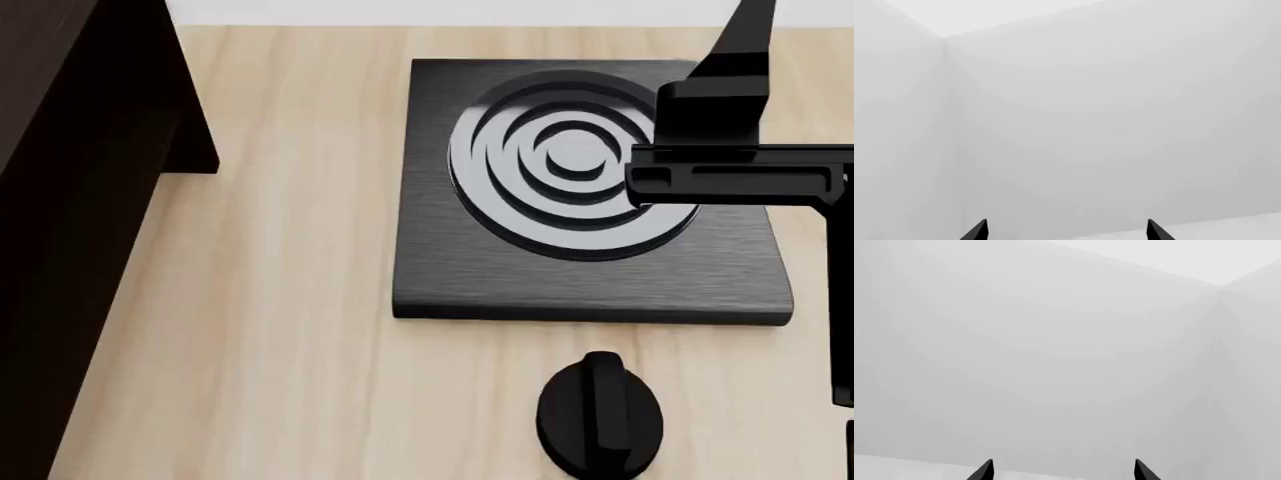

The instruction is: Put the frying pan under the cabinet shelf.

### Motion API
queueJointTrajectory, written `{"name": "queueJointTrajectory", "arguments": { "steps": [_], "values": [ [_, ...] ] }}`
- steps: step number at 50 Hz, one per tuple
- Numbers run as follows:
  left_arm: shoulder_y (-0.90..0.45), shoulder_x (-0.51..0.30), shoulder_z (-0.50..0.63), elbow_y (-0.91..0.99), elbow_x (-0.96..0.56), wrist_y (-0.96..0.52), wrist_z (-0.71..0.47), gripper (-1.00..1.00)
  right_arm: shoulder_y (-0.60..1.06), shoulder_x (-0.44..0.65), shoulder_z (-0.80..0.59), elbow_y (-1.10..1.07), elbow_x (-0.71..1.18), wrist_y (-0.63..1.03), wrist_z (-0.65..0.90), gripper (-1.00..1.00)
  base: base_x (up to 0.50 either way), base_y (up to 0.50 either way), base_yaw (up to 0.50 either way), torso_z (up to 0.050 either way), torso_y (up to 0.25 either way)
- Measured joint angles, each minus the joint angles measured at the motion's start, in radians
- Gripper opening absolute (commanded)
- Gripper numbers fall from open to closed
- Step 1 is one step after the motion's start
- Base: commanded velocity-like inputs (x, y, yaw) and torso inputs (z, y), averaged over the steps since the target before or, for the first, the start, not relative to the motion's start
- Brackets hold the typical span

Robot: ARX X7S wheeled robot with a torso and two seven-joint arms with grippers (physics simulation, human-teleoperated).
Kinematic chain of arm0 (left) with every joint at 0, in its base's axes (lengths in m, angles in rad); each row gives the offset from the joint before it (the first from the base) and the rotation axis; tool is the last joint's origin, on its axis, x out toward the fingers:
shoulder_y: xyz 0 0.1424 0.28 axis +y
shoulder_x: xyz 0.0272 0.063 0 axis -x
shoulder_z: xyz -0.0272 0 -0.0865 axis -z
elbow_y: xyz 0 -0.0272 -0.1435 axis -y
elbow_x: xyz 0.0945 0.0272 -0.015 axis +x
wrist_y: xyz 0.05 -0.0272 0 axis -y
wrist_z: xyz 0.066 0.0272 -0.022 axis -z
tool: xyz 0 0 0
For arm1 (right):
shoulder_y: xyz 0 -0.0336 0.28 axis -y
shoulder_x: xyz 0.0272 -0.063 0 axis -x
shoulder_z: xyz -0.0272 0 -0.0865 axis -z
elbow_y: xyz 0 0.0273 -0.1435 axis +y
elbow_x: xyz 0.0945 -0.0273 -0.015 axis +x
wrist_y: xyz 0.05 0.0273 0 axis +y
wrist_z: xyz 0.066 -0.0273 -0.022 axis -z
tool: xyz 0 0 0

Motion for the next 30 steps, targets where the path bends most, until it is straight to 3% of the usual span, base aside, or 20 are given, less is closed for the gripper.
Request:
{"name": "queueJointTrajectory", "arguments": {
  "steps": [18, 30],
  "values": [
    [-0.045, -0.036, 0.013, -0.002, -0.050, 0.027, -0.040, 1.00, 0.035, 0.015, 0.006, 0.010, 0.020, 0.018, 0.012, 1.00, 0.00, 0.00, 0.00, 0.000, 0.000],
    [-0.132, -0.072, 0.026, -0.014, -0.106, 0.023, -0.068, 1.00, 0.210, 0.076, -0.033, 0.096, 0.028, 0.064, -0.033, 1.00, 0.00, 0.00, 0.00, 0.000, 0.000]
  ]
}}
